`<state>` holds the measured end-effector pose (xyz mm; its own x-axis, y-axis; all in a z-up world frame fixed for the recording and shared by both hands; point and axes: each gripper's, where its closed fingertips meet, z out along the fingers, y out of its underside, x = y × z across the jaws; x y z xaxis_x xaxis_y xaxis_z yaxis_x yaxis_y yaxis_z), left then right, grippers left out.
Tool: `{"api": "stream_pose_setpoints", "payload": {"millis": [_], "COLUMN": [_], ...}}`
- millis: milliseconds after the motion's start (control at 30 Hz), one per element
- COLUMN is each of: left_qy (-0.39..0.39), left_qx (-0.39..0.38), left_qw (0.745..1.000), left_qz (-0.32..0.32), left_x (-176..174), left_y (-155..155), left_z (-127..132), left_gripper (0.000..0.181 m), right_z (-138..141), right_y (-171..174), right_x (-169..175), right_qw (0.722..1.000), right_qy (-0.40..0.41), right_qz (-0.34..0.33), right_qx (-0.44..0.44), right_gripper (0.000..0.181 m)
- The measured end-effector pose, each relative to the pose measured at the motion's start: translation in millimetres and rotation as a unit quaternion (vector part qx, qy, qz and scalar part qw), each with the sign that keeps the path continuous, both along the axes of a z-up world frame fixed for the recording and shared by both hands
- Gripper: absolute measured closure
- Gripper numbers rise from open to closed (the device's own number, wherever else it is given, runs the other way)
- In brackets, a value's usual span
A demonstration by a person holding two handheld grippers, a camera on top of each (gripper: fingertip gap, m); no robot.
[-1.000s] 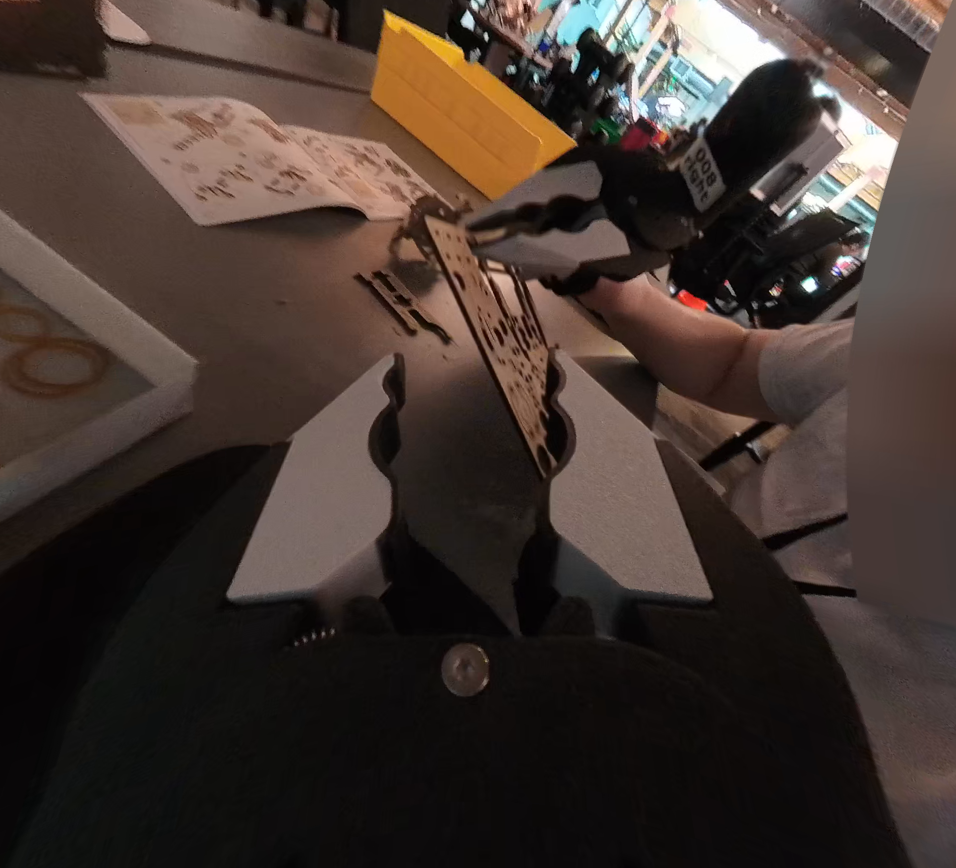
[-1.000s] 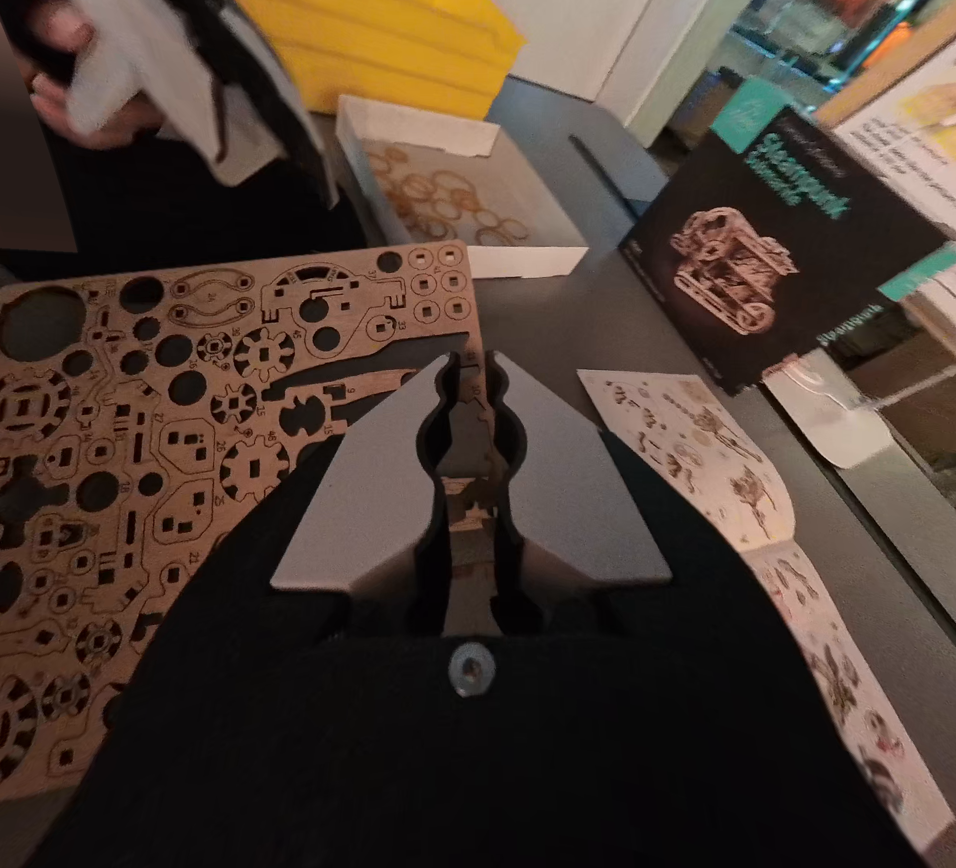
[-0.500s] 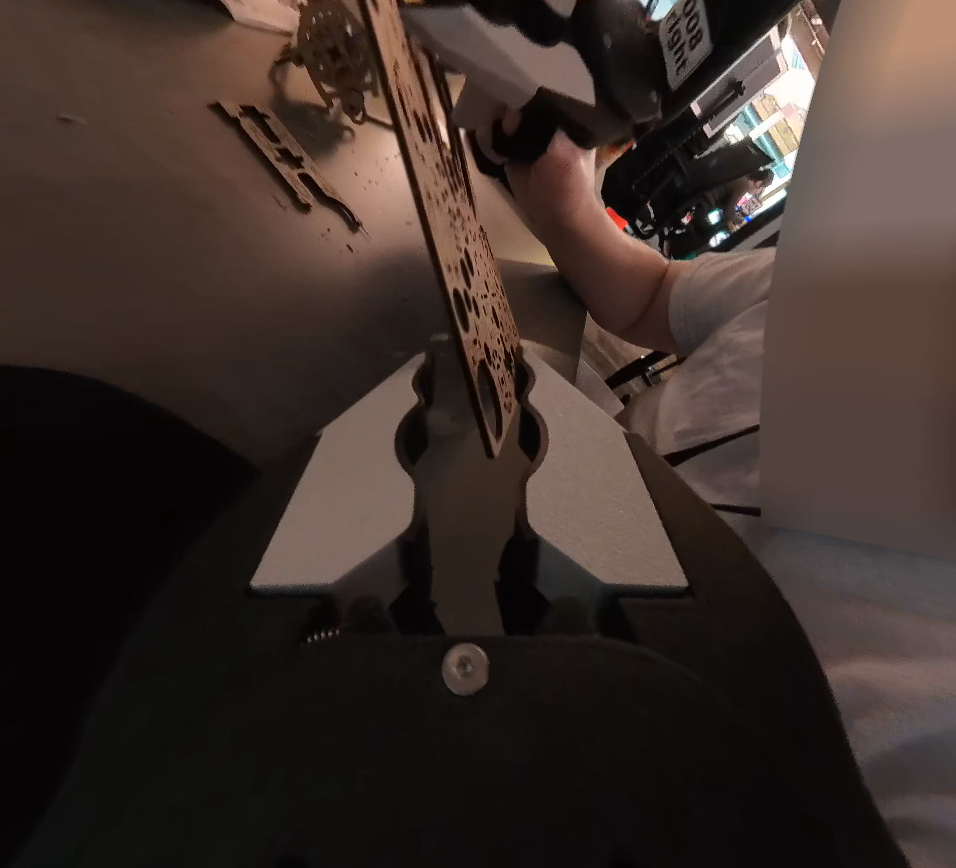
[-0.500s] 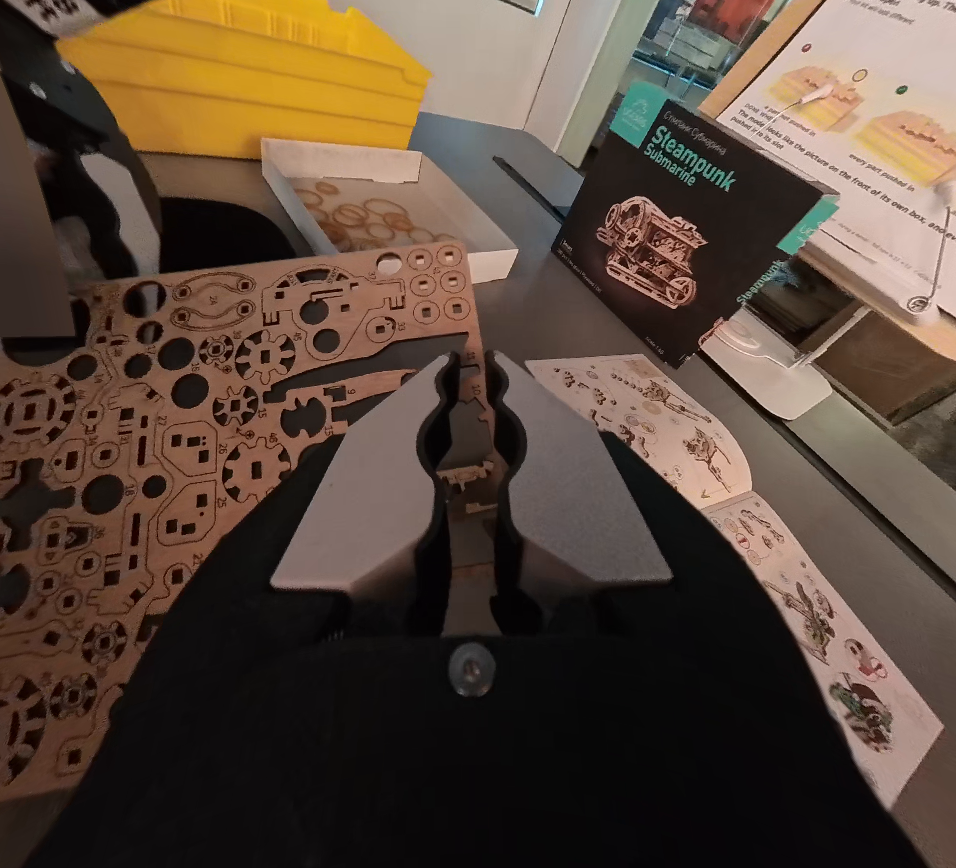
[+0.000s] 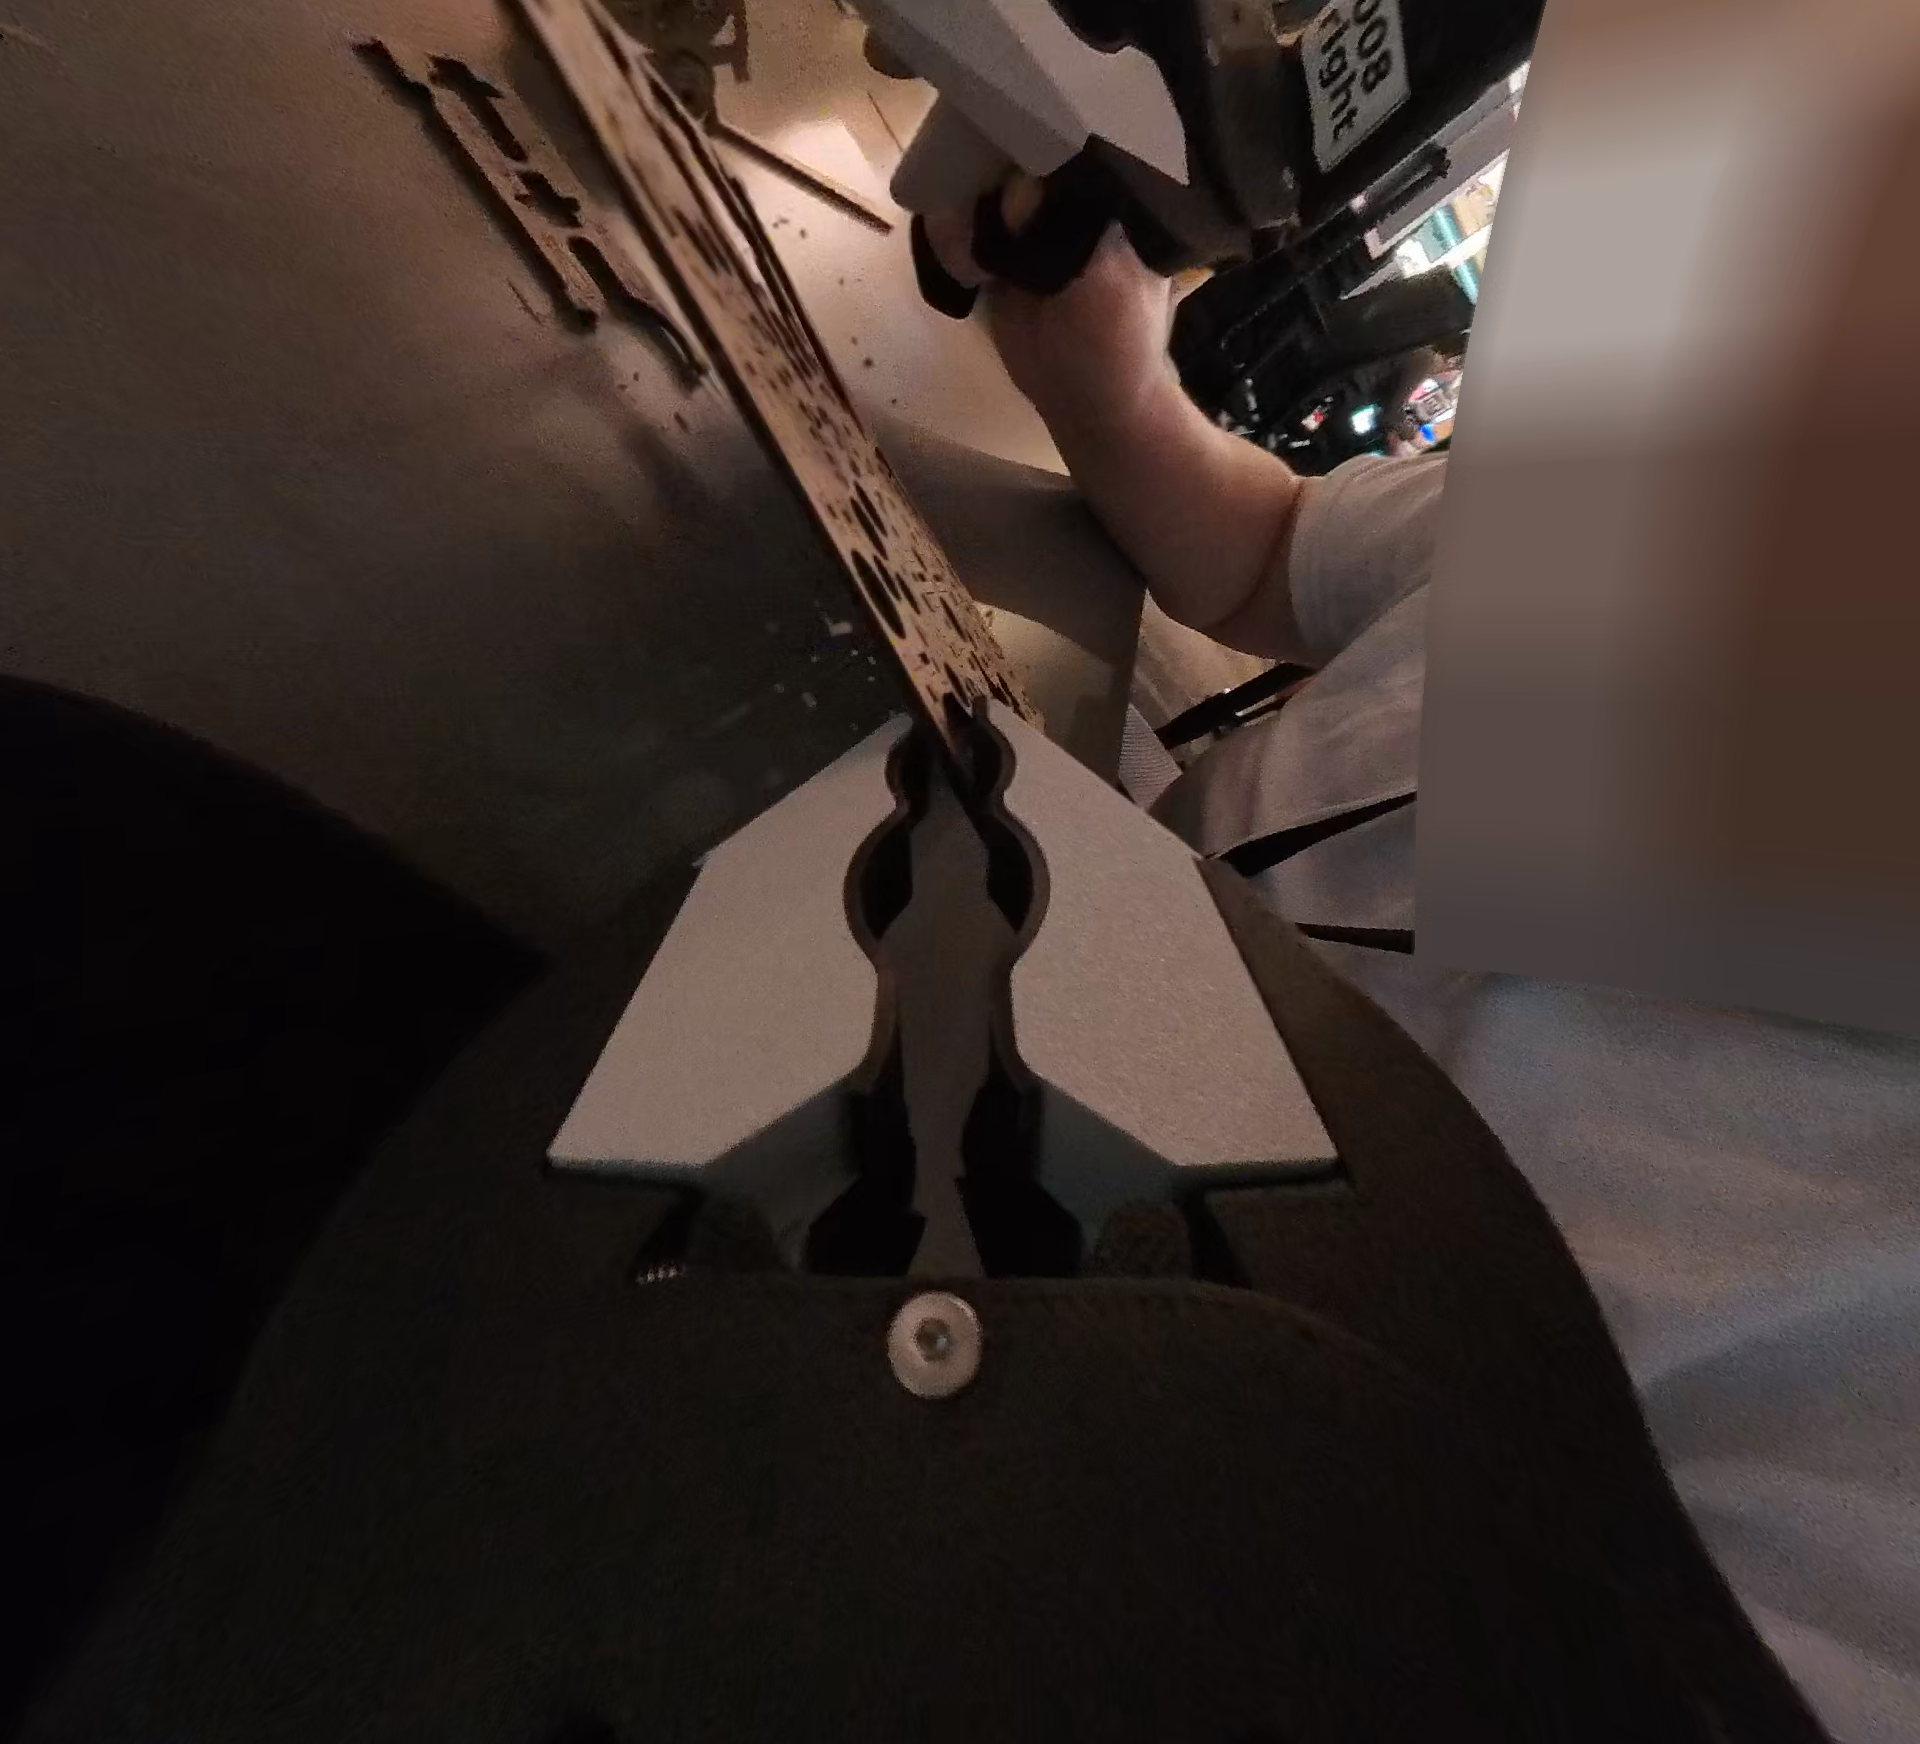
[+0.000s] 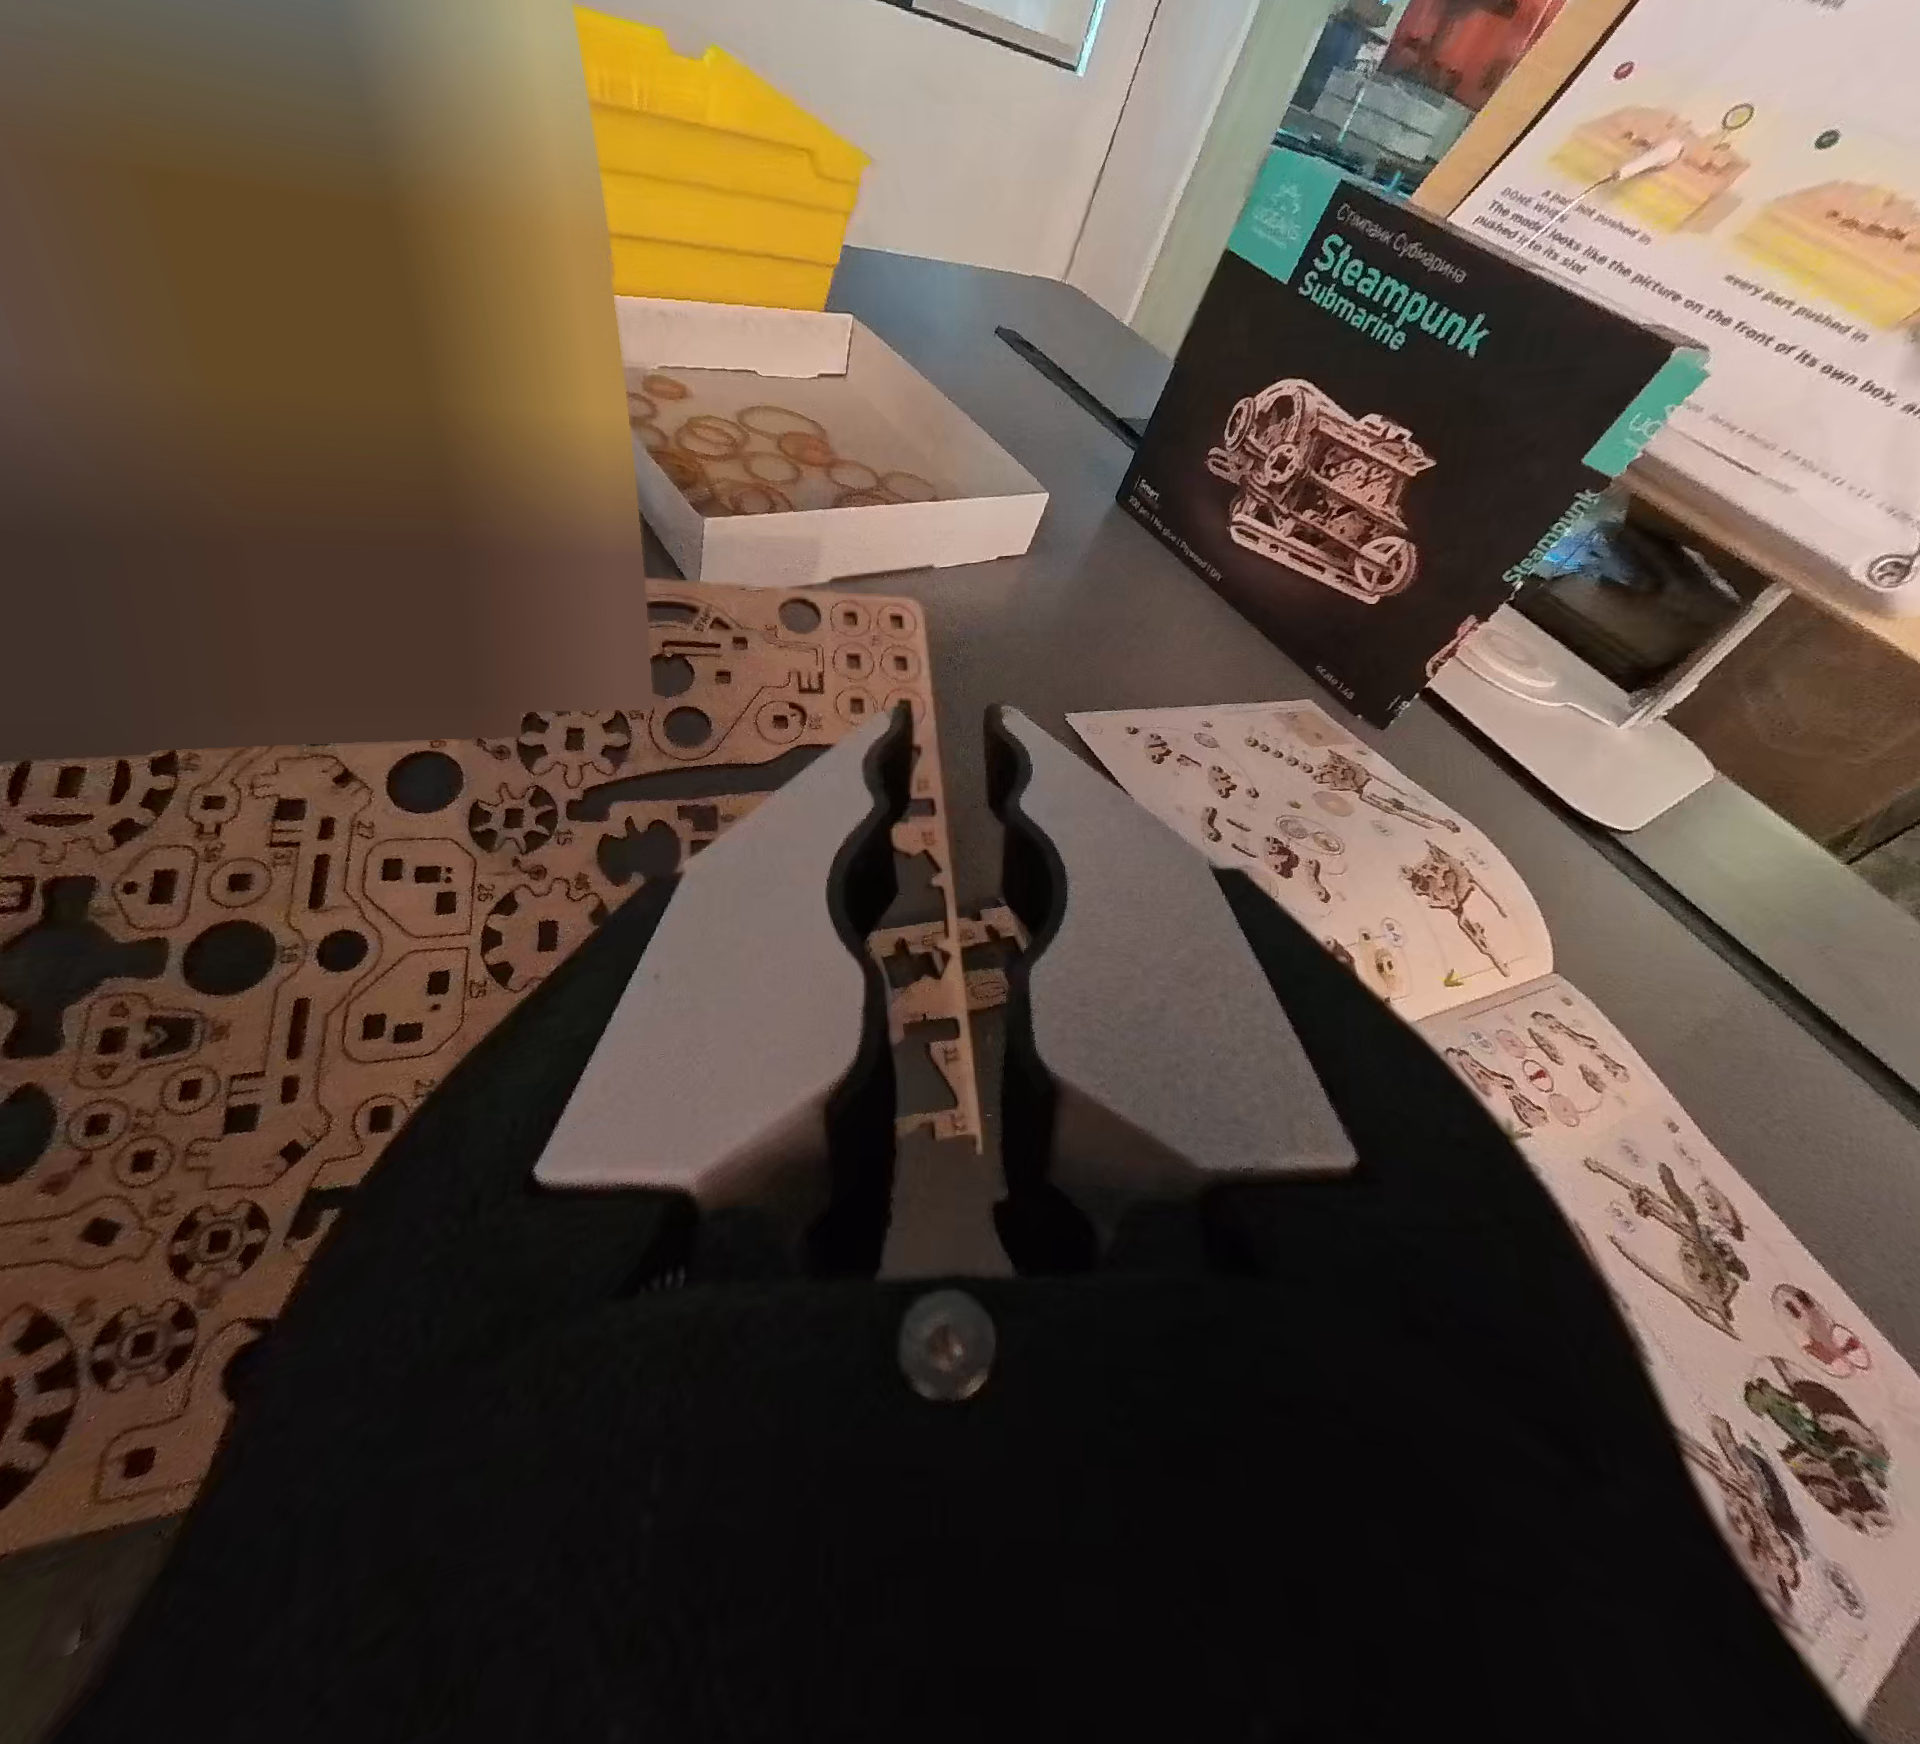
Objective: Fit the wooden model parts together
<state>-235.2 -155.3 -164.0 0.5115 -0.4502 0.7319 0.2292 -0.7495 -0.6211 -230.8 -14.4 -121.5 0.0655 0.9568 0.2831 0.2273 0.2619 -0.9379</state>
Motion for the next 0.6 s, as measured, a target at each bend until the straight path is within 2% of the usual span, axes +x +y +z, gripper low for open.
{"api": "stream_pose_setpoints", "payload": {"millis": [200,600], "left_qy": [-0.021,-0.035], "left_qx": [-0.004,0.0], "left_qw": [1.0,0.999], "left_qz": [0.008,0.019], "left_x": [-4.1,-7.9], "left_y": [1.5,3.5], "left_z": [2.2,5.0], "left_gripper": [0.177,0.178], "right_z": [-0.7,-19.6], "right_y": [-7.6,-61.5], "right_x": [-0.9,-9.1], "right_qw": [0.999,0.985], "right_qy": [0.002,-0.032], "right_qz": [0.026,0.132], "right_qx": [-0.037,-0.11], "right_gripper": [0.168,0.166]}}
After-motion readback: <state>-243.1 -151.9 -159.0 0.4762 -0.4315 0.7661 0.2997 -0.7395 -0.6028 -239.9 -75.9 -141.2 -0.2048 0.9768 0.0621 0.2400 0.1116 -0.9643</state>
